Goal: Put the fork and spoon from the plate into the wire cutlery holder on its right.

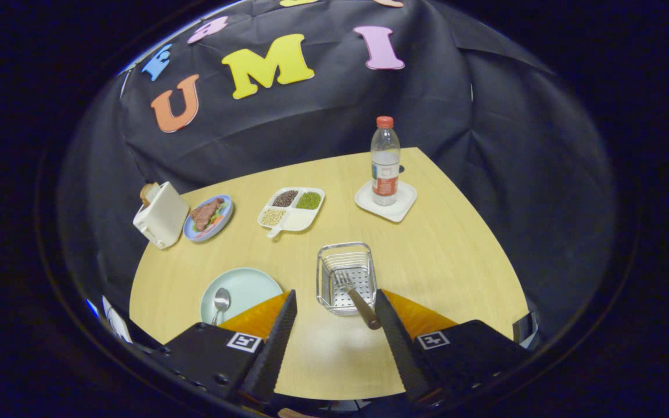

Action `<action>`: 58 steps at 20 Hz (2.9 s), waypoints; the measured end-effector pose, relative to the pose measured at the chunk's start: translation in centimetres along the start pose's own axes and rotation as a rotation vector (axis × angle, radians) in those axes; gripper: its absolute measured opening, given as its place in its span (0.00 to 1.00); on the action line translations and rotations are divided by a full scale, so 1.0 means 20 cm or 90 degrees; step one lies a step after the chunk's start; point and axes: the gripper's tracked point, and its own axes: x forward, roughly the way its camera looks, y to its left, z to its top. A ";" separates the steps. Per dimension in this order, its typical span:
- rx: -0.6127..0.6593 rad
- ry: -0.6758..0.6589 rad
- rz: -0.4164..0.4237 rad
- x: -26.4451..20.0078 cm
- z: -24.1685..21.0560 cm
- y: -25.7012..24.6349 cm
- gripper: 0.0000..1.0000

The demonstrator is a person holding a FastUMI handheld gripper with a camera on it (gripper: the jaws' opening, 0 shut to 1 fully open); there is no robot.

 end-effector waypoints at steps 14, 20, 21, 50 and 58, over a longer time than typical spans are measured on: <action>-0.064 -0.031 0.022 -0.04 -0.17 0.55 0.97; -0.059 0.015 0.045 0.12 -0.35 0.77 0.97; -0.057 0.023 0.049 0.15 -0.38 0.81 0.97; -0.099 0.182 0.022 0.53 -0.81 1.02 0.06; -0.095 0.156 0.056 0.43 -0.71 0.98 0.01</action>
